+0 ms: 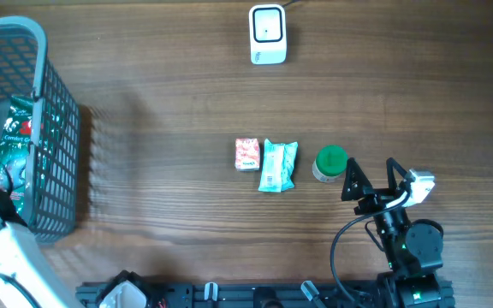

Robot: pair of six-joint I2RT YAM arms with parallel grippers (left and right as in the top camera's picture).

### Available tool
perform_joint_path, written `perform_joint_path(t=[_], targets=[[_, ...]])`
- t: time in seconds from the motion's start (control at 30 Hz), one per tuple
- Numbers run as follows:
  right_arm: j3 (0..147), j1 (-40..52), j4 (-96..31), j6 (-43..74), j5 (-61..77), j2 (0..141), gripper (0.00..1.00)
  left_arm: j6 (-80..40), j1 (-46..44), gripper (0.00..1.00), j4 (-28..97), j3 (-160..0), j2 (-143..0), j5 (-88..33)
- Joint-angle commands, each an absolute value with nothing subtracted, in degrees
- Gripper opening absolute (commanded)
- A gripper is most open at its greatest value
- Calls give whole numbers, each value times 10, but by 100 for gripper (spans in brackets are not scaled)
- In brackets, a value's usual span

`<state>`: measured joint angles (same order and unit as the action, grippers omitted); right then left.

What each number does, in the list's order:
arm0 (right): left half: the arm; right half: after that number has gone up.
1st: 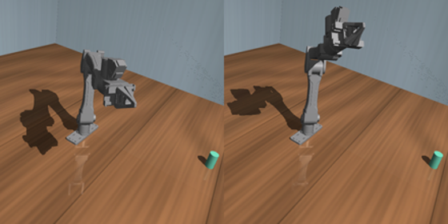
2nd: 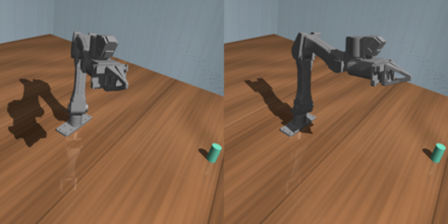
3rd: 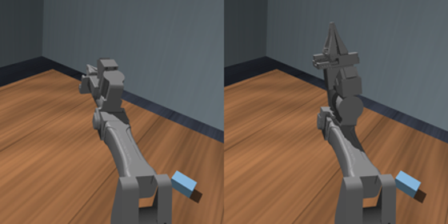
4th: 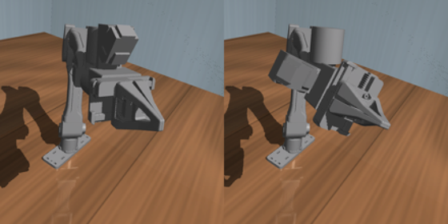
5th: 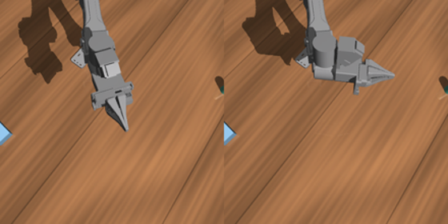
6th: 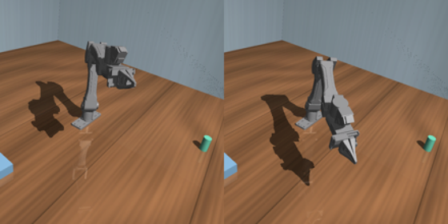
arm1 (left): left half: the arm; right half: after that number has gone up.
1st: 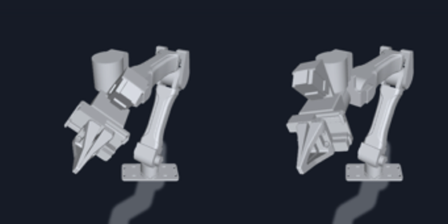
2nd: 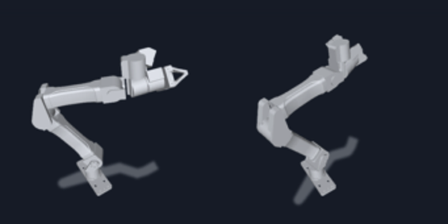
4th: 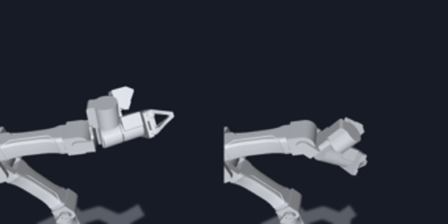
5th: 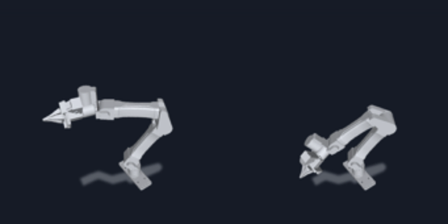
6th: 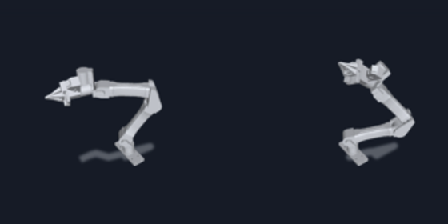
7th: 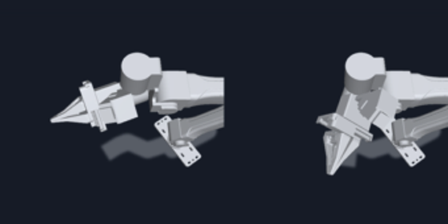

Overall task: Scan the item barcode
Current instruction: 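Reach the left gripper into the basket and grasp the red Nescafe stick, then lift the red Nescafe stick and carry it toward the scanner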

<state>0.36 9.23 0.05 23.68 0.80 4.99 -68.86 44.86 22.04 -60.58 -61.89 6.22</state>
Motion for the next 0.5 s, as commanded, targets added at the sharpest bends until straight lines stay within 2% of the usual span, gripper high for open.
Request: perform_joint_path(t=[0.0,0.2,0.47], targets=[[3,95,3,226,0,51,100,-646,410,4,181,-605,-566,-61],[3,95,3,227,0,51,100,-581,342,4,168,-605,-561,-159],[3,95,3,227,0,51,100,-468,220,4,235,-605,-558,-167]])
